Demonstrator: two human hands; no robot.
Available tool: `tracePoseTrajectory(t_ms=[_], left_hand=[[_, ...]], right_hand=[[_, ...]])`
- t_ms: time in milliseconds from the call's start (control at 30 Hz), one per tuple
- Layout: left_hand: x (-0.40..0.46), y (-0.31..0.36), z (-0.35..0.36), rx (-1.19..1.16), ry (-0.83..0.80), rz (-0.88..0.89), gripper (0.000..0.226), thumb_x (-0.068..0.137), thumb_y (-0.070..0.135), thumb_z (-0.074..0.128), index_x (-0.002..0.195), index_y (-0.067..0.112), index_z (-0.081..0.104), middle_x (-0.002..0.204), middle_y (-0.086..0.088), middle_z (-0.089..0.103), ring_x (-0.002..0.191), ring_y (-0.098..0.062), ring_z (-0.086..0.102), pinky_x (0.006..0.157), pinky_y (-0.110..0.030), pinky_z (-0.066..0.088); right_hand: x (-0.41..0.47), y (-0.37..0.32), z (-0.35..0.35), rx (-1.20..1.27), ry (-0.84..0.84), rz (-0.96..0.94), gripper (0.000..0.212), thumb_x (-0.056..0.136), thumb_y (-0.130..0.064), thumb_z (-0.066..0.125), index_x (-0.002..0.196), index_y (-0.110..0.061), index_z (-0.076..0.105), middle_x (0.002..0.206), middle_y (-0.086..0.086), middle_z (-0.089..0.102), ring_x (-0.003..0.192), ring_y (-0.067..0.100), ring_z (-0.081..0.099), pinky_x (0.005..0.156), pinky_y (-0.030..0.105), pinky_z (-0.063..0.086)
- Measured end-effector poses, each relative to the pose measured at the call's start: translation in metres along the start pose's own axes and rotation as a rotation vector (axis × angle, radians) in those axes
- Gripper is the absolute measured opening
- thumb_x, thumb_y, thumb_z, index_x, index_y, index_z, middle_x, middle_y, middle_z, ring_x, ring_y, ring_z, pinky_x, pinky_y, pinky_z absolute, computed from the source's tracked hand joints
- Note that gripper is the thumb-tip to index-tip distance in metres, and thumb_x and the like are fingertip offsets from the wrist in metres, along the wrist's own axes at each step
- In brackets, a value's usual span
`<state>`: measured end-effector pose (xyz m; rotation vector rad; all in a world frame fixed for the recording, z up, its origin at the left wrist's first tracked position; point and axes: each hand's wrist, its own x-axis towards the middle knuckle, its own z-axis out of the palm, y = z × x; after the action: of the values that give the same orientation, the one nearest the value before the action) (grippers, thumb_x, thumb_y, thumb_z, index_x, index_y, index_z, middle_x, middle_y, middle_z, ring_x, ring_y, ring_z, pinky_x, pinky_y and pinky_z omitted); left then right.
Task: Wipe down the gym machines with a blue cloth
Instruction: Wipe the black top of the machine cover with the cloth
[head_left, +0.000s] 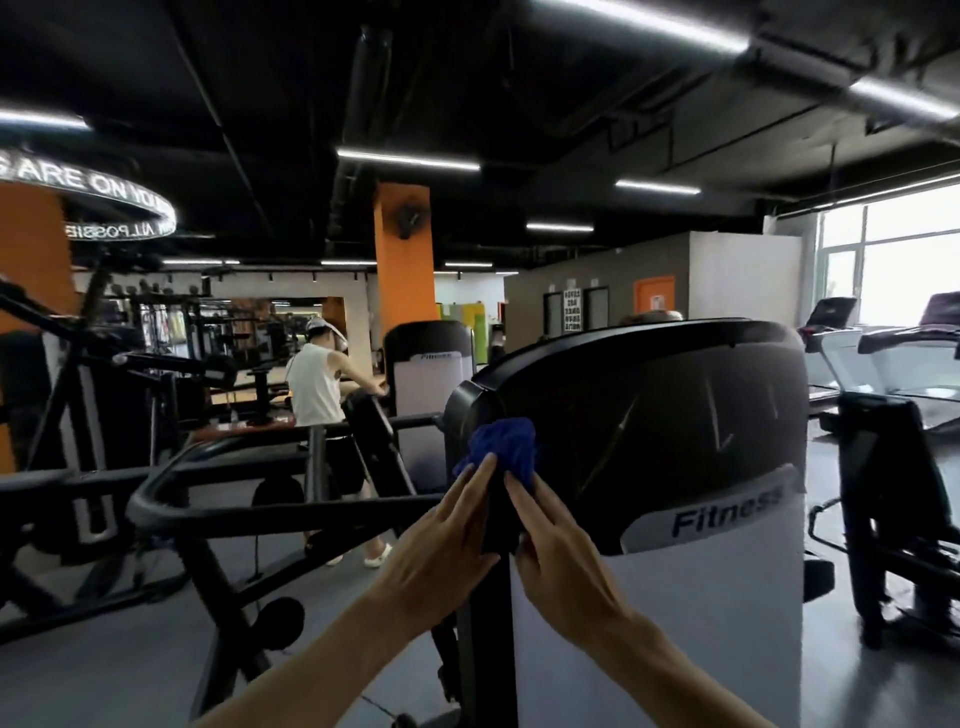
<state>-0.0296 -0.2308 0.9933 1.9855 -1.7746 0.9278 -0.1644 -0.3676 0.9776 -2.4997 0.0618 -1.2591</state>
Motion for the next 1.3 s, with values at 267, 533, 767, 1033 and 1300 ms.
tracePoseTrajectory(t_ms=[267, 533, 767, 1033, 1300], left_hand=[[0.09, -0.029, 0.017, 0.027, 0.125, -0.104, 0.066, 0.103, 0.041, 0.052, 0.149, -0.004, 0.038, 0.164, -0.022, 0.031, 0.152, -0.031, 0.036, 0.119, -0.039, 0.042], [0.115, -0.033, 0.045, 0.125, 0.274, -0.035, 0.062, 0.105, 0.031, 0.048, 0.158, 0.002, 0.036, 0.166, -0.014, 0.034, 0.156, -0.032, 0.027, 0.112, -0.05, 0.049], [0.148, -0.054, 0.025, 0.186, 0.228, 0.067, 0.061, 0.102, 0.024, 0.042, 0.162, 0.016, 0.034, 0.169, -0.005, 0.03, 0.159, -0.029, 0.021, 0.117, -0.059, 0.04], [0.111, -0.047, 0.078, 0.299, 0.28, 0.203, 0.064, 0.106, 0.04, 0.037, 0.163, 0.011, 0.027, 0.17, -0.011, 0.023, 0.159, -0.038, 0.011, 0.13, -0.05, 0.012], [0.054, -0.045, 0.126, 0.493, 0.014, 0.525, 0.058, 0.111, 0.035, 0.027, 0.163, 0.01, 0.02, 0.169, -0.011, 0.029, 0.159, -0.038, 0.013, 0.13, -0.05, 0.006]], right_hand=[[0.063, 0.033, -0.018, 0.015, 0.002, -0.049, 0.071, 0.095, 0.003, 0.058, 0.159, -0.016, 0.033, 0.161, 0.01, 0.038, 0.147, 0.028, 0.039, 0.119, 0.041, 0.039], [0.067, 0.053, -0.031, -0.042, 0.08, 0.019, 0.055, 0.094, -0.004, 0.061, 0.145, -0.013, 0.043, 0.126, 0.003, 0.063, 0.114, 0.018, 0.059, 0.09, 0.036, 0.058], [0.088, 0.082, -0.072, -0.319, 0.342, 0.064, 0.061, 0.088, -0.002, 0.068, 0.145, -0.004, 0.046, 0.144, 0.012, 0.047, 0.134, 0.025, 0.043, 0.102, 0.034, 0.049], [0.059, 0.095, -0.037, -0.429, 0.304, 0.231, 0.079, 0.09, 0.004, 0.053, 0.162, -0.009, 0.023, 0.171, 0.009, 0.015, 0.158, 0.023, 0.01, 0.122, 0.024, 0.012], [-0.004, 0.099, 0.01, -0.409, 0.189, 0.423, 0.088, 0.092, 0.007, 0.051, 0.164, -0.014, 0.006, 0.172, 0.001, -0.007, 0.158, 0.015, -0.006, 0.096, -0.008, 0.006]])
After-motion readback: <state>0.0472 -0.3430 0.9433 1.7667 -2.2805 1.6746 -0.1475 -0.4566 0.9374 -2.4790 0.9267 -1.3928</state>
